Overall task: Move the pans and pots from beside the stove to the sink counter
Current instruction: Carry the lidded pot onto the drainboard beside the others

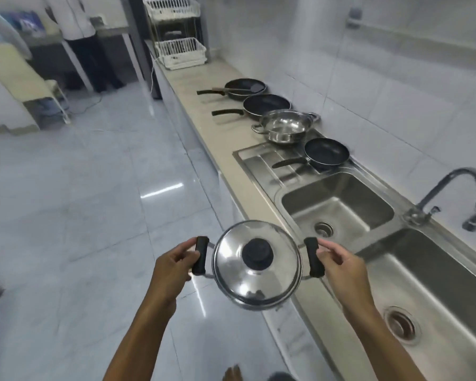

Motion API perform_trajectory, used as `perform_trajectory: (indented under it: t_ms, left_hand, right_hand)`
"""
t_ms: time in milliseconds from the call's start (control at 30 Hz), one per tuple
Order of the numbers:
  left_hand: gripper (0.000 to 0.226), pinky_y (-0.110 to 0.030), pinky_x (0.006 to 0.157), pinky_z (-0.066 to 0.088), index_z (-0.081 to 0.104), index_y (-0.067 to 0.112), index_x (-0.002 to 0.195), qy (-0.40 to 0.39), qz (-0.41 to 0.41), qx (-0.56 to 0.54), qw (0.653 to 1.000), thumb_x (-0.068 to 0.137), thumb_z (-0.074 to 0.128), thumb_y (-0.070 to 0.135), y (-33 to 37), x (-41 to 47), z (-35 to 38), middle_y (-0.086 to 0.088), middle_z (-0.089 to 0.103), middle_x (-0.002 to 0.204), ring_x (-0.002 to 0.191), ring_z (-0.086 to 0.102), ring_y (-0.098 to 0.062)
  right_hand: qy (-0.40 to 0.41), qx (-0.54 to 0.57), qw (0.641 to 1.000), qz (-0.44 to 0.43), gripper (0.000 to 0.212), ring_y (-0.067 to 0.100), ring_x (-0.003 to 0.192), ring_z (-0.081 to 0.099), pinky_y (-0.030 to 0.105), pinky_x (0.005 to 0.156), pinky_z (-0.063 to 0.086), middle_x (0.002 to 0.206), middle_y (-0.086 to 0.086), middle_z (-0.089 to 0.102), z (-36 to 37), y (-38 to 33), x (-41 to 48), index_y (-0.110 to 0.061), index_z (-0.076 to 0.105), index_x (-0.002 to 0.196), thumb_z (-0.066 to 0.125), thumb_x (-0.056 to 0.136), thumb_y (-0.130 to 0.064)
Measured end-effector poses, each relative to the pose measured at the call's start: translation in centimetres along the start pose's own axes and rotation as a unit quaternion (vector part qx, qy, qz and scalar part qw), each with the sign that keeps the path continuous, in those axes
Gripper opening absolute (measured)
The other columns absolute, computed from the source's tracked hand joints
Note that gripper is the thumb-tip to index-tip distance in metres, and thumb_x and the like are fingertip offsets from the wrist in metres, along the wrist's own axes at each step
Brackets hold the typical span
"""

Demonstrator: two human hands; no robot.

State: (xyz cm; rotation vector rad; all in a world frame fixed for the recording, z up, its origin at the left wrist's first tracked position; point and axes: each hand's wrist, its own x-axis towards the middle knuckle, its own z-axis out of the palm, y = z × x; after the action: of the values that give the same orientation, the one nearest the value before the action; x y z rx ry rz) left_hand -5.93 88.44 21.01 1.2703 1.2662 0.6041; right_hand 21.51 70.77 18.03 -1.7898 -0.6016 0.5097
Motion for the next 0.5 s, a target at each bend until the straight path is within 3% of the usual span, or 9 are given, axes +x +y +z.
perform_trajectory:
  t_ms: [100, 233, 367, 500]
  left_hand:
    - [0.034, -0.032, 0.072, 0.051, 0.070, 0.028, 0.128, -0.012, -0.009, 0.021, 1.000, 0.098, 0.062, 0.015, 2.8, 7.4, 0.1, -0.011, 0.075, 0.105, 0.099, 0.068, -0.027]
    - [0.033, -0.033, 0.070, 0.050, 0.071, 0.027, 0.127, -0.031, -0.006, 0.046, 0.998, 0.097, 0.063, 0.014, 6.2, 18.6, 1.1, -0.005, 0.078, 0.099, 0.095, 0.069, -0.023]
    - [0.034, -0.029, 0.069, 0.048, 0.069, 0.024, 0.130, -0.052, 0.002, 0.064, 0.997, 0.099, 0.062, 0.015, 9.3, 29.3, 3.2, -0.002, 0.077, 0.097, 0.094, 0.068, -0.017]
    - [0.037, -0.028, 0.068, 0.049, 0.065, 0.023, 0.135, -0.071, -0.015, 0.098, 0.993, 0.100, 0.059, 0.013, 13.4, 38.1, 5.9, -0.007, 0.074, 0.103, 0.094, 0.065, -0.017]
  right_hand:
    - [0.016, -0.010, 1.000, 0.021, 0.026, 0.003, 0.078, 0.071, 0.019, 0.067, 0.053, 0.084, -0.009, 0.077, 3.5, -1.3, 4.8, -0.045, 0.073, 0.102, 0.066, 0.094, -0.021]
    - [0.045, -0.004, 0.998, 0.030, 0.025, 0.004, 0.083, 0.071, 0.028, 0.077, 0.056, 0.094, -0.007, 0.078, 7.9, -1.7, 13.2, -0.027, 0.075, 0.114, 0.066, 0.093, -0.017]
    - [0.077, 0.008, 0.996, 0.047, 0.024, -0.009, 0.076, 0.068, 0.005, 0.061, 0.046, 0.080, -0.023, 0.075, 12.3, -1.6, 22.2, -0.030, 0.074, 0.111, 0.066, 0.093, -0.016]
    - [0.088, 0.005, 0.993, 0.081, 0.030, -0.009, 0.073, 0.065, 0.006, 0.060, 0.044, 0.085, -0.014, 0.073, 15.7, -2.3, 30.2, -0.024, 0.073, 0.119, 0.066, 0.092, -0.012]
